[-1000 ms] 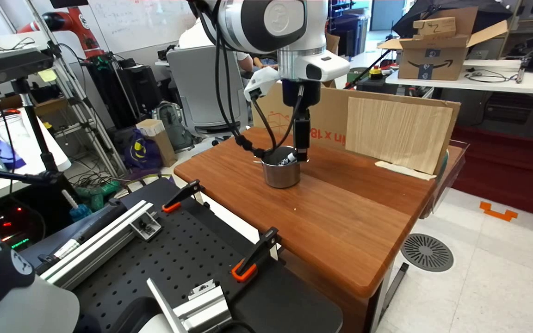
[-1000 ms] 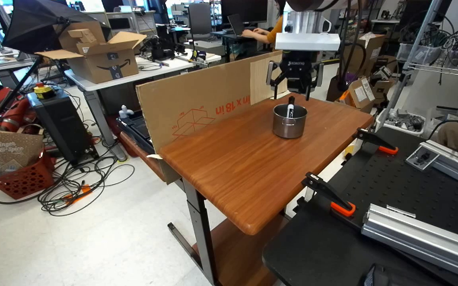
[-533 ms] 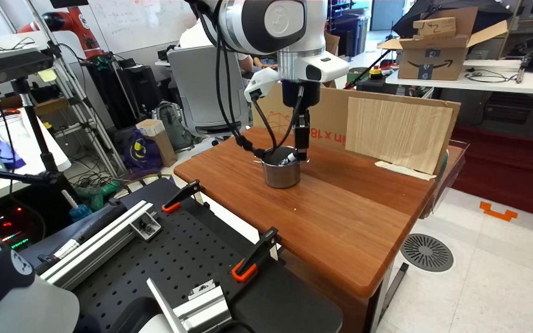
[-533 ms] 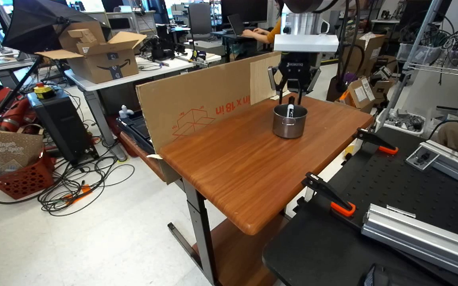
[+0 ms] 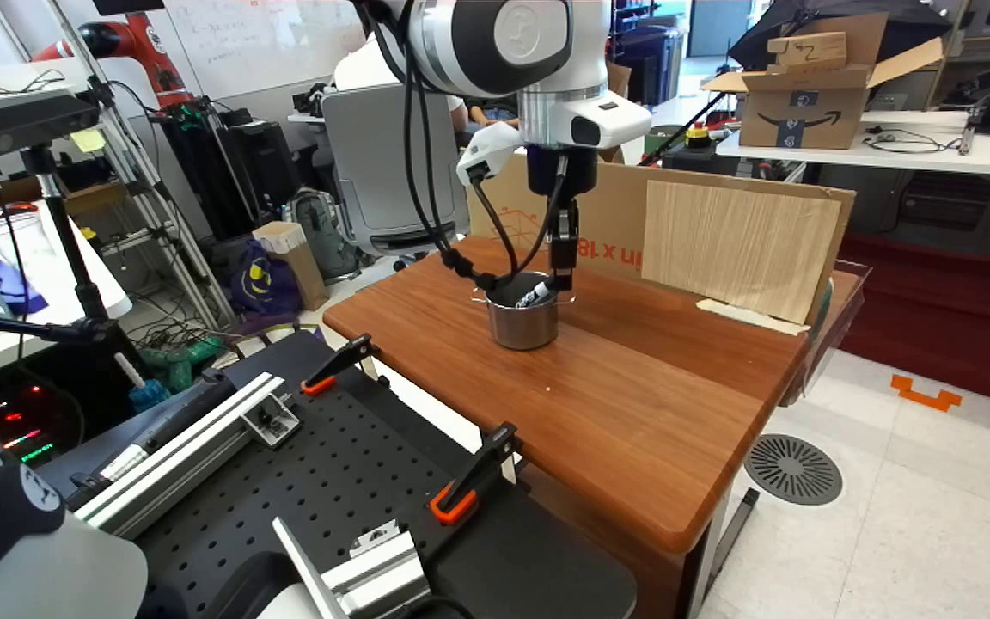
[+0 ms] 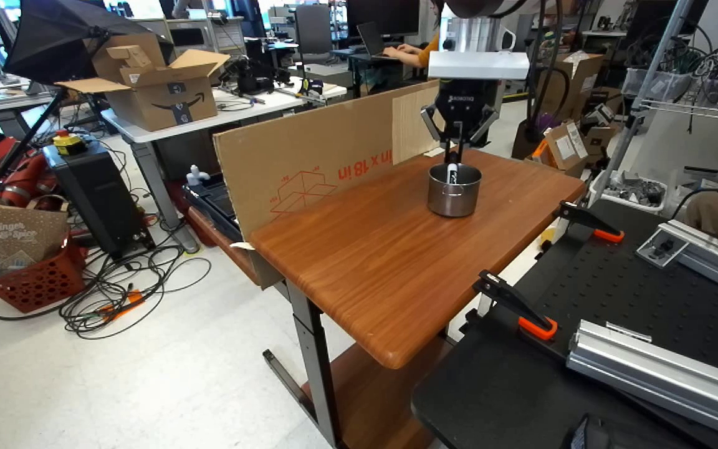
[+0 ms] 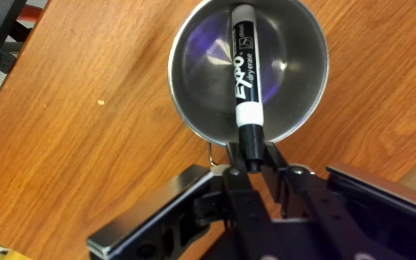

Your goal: Pick the marker from the pot and put it on the table

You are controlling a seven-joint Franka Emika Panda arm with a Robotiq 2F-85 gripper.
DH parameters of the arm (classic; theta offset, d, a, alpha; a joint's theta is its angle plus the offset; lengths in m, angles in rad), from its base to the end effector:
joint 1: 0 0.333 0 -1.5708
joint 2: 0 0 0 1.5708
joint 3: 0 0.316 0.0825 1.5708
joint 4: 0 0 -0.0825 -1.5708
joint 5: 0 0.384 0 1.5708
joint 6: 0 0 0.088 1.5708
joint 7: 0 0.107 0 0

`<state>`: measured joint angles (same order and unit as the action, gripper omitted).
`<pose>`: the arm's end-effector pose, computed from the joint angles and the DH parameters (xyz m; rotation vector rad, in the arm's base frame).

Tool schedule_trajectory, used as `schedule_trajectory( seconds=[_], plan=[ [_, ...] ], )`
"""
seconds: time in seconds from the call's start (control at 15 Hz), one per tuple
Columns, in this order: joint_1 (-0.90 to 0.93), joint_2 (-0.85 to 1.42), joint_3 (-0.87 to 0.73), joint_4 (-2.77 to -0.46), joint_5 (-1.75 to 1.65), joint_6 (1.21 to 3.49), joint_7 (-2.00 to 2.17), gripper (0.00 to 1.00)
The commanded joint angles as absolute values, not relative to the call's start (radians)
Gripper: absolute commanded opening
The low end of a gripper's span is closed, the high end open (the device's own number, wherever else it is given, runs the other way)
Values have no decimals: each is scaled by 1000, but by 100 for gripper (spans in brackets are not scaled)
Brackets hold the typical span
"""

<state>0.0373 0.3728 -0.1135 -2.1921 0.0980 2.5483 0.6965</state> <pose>0.5552 -0.0443 0.2132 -2.8564 1.2874 0.0252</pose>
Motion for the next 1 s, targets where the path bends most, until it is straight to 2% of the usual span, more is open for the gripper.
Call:
schedule_trajectory(
  seconds=[0.0, 0.6, 0.93],
  plan=[
    [38, 360, -121, -2181, 94, 2517, 683, 5],
    [-38, 201, -124, -2234, 114, 2439, 474, 5],
    [-109, 192, -153, -2210, 131, 2396, 358, 5]
  ],
)
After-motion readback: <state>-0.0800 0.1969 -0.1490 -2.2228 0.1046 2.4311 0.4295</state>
